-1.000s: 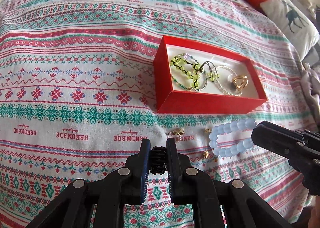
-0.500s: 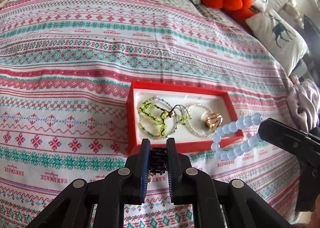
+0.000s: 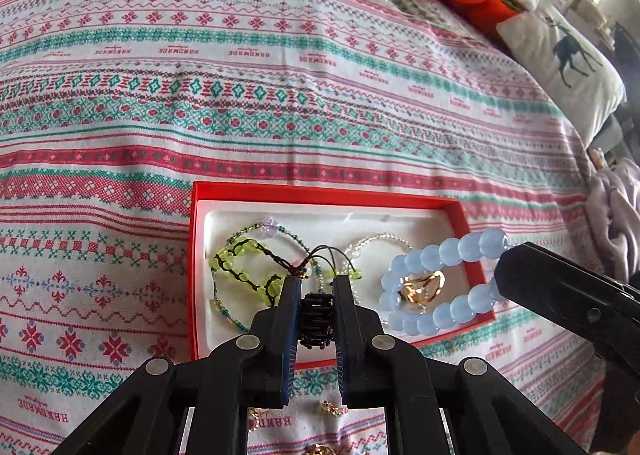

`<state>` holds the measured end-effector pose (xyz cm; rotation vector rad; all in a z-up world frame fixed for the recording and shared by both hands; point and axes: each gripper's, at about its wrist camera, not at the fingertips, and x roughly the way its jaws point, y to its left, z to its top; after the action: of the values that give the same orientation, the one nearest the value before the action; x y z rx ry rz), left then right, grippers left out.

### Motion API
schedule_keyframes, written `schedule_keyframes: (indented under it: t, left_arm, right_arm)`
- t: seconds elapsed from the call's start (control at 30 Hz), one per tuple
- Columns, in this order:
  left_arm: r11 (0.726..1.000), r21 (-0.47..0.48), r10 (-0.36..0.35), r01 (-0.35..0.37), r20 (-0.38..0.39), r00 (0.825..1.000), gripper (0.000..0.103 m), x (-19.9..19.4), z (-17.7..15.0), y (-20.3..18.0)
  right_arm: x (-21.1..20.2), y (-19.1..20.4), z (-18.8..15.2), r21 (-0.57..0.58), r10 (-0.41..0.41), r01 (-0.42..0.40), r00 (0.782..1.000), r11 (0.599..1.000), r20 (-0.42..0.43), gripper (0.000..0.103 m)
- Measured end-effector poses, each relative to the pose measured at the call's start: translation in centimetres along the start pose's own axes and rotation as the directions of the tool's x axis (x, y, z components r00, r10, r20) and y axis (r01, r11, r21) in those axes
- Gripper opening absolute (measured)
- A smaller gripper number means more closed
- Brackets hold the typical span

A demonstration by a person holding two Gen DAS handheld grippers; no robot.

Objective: Organize jewelry
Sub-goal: 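Carry the blue bracelet into the red box with the right tool while the left carries the black claw clip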

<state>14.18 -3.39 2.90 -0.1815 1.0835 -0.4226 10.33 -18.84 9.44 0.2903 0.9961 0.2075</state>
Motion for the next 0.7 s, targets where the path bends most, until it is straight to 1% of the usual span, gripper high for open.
schedule_keyframes:
  t: [0.07,0.13,0.23,0.3,0.33,0.37,0.43,0.53,0.7]
  left_arm:
    - [1.000,-0.010,0.012,-0.012,-0.012,1.000,0.011,0.7,0.0,0.4]
    - [1.000,-0.017,0.005,-0.005,-0.012,1.000,0.011,0.9,0.0,0.6]
    - [1.000,0.000,0.002,-0.002,-0.005,1.000,0.013,0.5,0.0,0.3]
    - [1.000,0.013,0.001,-0.001,0.001,1.000,0.019,0.0,-0.1,0.1]
    - [1.000,0.019,-0.002,0.002,0.003,1.000,0.025,-0.2,-0.1,0.0]
    - [1.000,0.023,-0.002,0.002,0.009,1.000,0.029,-0.4,-0.2,-0.1]
    - [1.000,0.030,0.004,-0.005,0.019,1.000,0.030,-1.0,-0.3,-0.2]
    - [0.999,0.031,0.008,-0.009,0.023,1.000,0.030,-1.5,-0.5,-0.1]
    - [0.998,0.046,0.034,-0.035,0.017,0.999,0.030,-1.8,-1.1,0.0]
  right_arm:
    - [0.6,-0.2,0.0,0.004,-0.007,0.007,1.000,1.000,-0.012,0.013]
    - [1.2,-0.4,0.1,0.009,-0.012,0.012,1.000,1.000,-0.022,0.013]
    - [1.8,-0.5,0.1,0.014,-0.011,0.011,0.999,1.000,-0.031,0.013]
    - [2.0,-0.4,0.1,0.014,-0.005,0.005,0.999,1.000,-0.035,0.013]
    - [2.1,-0.3,0.1,0.014,0.001,-0.001,0.999,1.000,-0.035,0.013]
    - [2.1,-0.1,0.1,0.015,0.010,-0.010,0.999,1.000,-0.035,0.013]
    - [2.1,0.2,0.2,0.005,0.017,-0.017,0.999,1.000,-0.032,0.013]
    - [2.2,-0.1,0.3,-0.002,-0.009,0.009,1.000,1.000,-0.028,0.013]
    - [2.8,-2.1,0.2,0.011,-0.077,0.077,0.996,0.997,-0.044,0.013]
